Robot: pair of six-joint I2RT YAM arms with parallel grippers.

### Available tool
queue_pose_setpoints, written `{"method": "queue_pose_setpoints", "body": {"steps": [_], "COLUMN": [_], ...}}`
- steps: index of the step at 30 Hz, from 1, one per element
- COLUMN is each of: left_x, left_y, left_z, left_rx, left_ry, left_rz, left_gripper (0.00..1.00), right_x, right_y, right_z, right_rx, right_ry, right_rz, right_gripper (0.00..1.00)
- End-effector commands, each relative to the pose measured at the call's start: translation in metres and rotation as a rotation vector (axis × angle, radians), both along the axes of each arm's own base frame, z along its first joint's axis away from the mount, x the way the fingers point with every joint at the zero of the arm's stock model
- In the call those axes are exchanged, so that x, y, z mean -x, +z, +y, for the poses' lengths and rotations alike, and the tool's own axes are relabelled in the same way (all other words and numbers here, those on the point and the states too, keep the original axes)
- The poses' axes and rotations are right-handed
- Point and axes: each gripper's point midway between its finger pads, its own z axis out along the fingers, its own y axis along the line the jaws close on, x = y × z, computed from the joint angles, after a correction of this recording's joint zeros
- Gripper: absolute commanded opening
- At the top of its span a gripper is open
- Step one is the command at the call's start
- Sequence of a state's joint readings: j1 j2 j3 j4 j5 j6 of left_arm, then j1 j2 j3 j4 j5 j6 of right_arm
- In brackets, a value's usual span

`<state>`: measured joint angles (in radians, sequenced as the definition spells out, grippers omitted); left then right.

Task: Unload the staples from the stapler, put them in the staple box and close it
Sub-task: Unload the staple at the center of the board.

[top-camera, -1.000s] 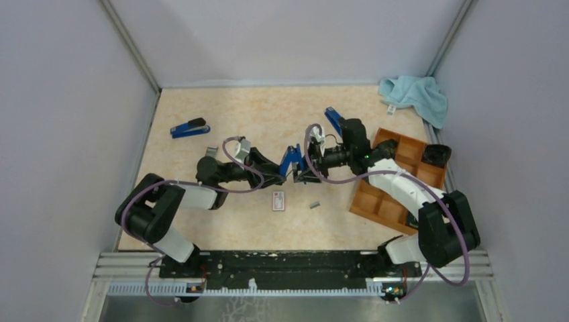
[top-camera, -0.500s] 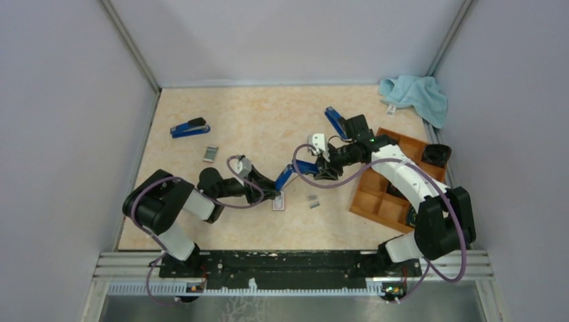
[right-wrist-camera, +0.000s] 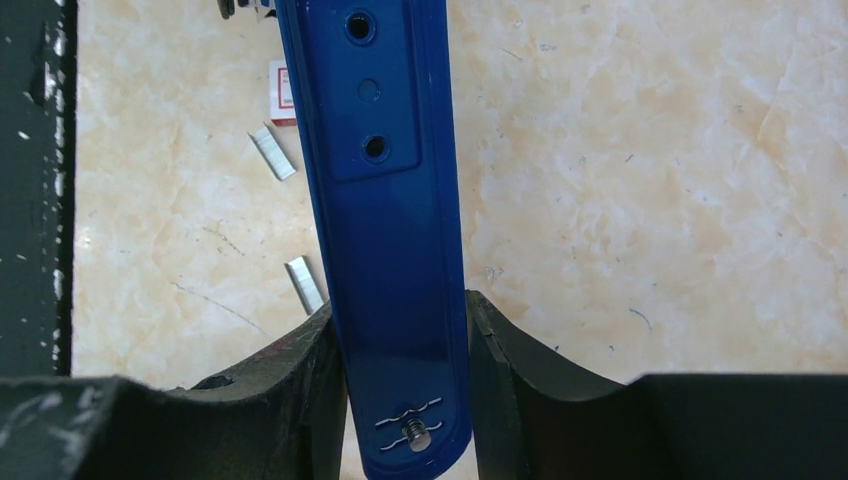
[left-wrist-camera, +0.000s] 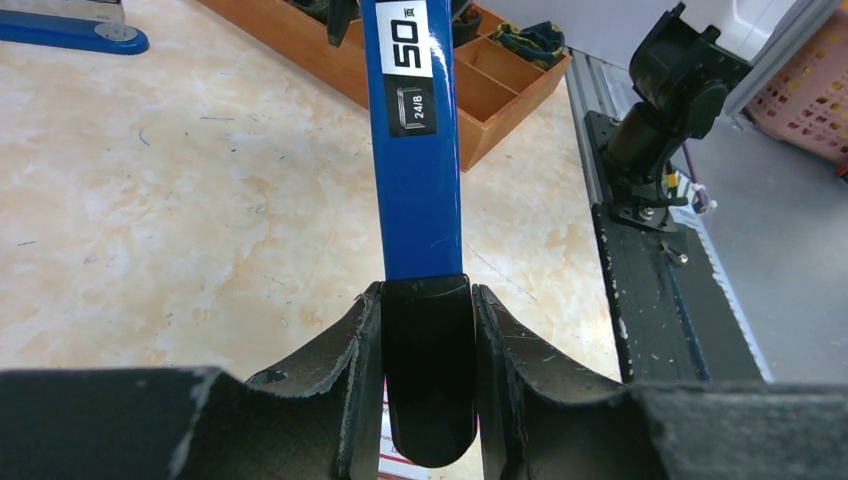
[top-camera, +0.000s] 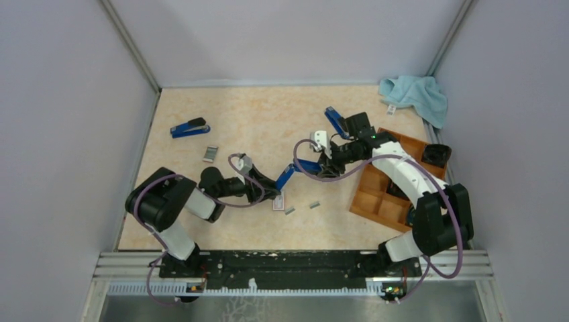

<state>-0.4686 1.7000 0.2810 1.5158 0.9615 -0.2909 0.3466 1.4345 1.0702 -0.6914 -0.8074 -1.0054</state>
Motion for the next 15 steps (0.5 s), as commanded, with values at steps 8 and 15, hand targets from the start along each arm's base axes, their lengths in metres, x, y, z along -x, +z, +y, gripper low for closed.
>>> {"method": "queue_pose_setpoints", "body": {"steps": [8, 15], "left_x": [0.016, 0.027], "left_y": [0.106, 0.147], "left_z": [-0.014, -0.032], "left_rx": [0.304, 0.432], "left_ry": [-0.034, -0.033], "left_rz": [0.047, 0.12], "left_gripper": [0.0, 0.0], "right_x": [0.021, 0.053], "right_y": [0.072, 0.097], "right_z": [0.042, 0.064], "right_rx": [-0.328, -0.519], "right_ry": [-0.033, 0.03], "right_rz": [0.29, 0.462], "right_gripper": [0.0, 0.01]}}
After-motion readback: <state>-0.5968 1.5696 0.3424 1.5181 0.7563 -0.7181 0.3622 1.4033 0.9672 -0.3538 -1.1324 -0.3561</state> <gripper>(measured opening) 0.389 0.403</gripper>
